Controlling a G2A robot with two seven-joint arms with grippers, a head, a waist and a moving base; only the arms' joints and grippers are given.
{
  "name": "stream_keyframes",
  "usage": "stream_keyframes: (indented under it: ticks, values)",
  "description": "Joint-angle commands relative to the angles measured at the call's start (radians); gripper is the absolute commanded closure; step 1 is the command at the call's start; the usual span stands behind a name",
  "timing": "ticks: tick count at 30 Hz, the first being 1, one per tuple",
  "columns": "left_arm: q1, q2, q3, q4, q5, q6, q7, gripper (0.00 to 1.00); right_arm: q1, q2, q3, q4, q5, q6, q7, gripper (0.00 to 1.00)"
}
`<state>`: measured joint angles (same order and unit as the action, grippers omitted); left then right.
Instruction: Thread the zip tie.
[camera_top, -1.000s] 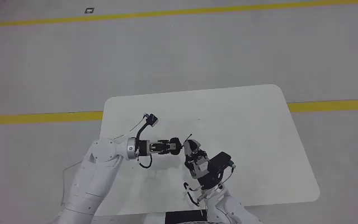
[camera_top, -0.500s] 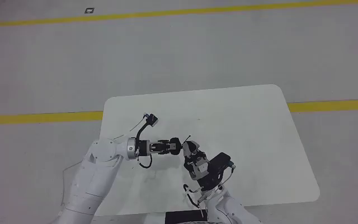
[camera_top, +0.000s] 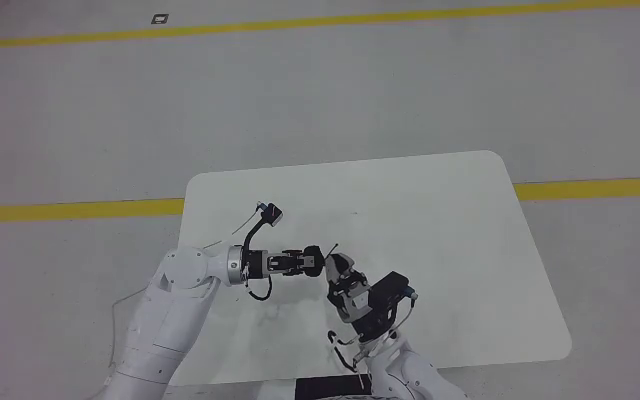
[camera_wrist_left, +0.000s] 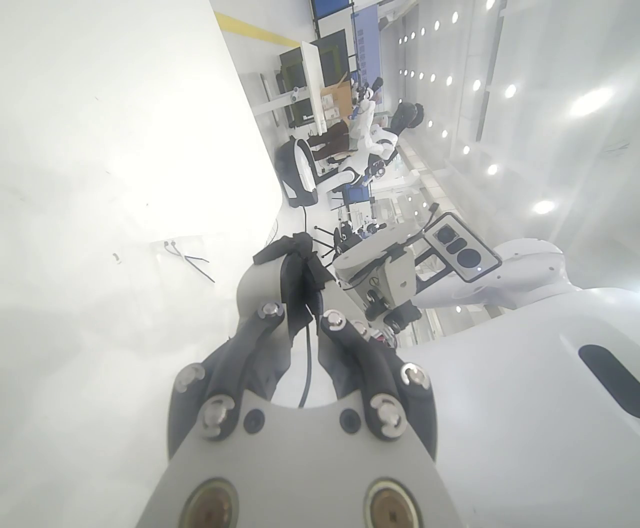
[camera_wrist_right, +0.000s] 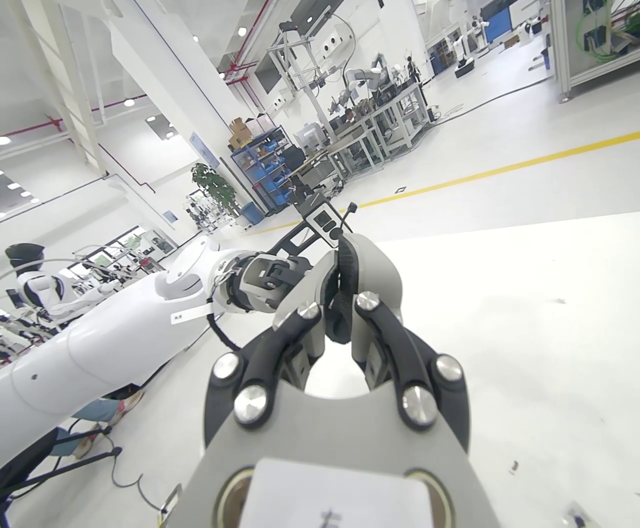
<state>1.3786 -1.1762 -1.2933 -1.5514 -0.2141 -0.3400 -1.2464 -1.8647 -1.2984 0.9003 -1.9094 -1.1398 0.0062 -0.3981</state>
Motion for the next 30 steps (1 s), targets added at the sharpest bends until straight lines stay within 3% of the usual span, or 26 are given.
stream_keyframes:
  ticks: [1,8,30]
  values:
    - [0.000,0.000,0.000,0.000,0.000,0.000,0.000,1.00,0.001,0.000,0.001,0.000,-0.004,0.008,-0.006,1.00]
    - [0.000,0.000,0.000,0.000,0.000,0.000,0.000,1.00,0.002,-0.001,0.010,-0.002,-0.024,0.046,-0.036,1.00]
    - [0.000,0.000,0.000,0.000,0.000,0.000,0.000,1.00,0.004,-0.004,0.006,0.004,-0.067,0.095,-0.023,1.00]
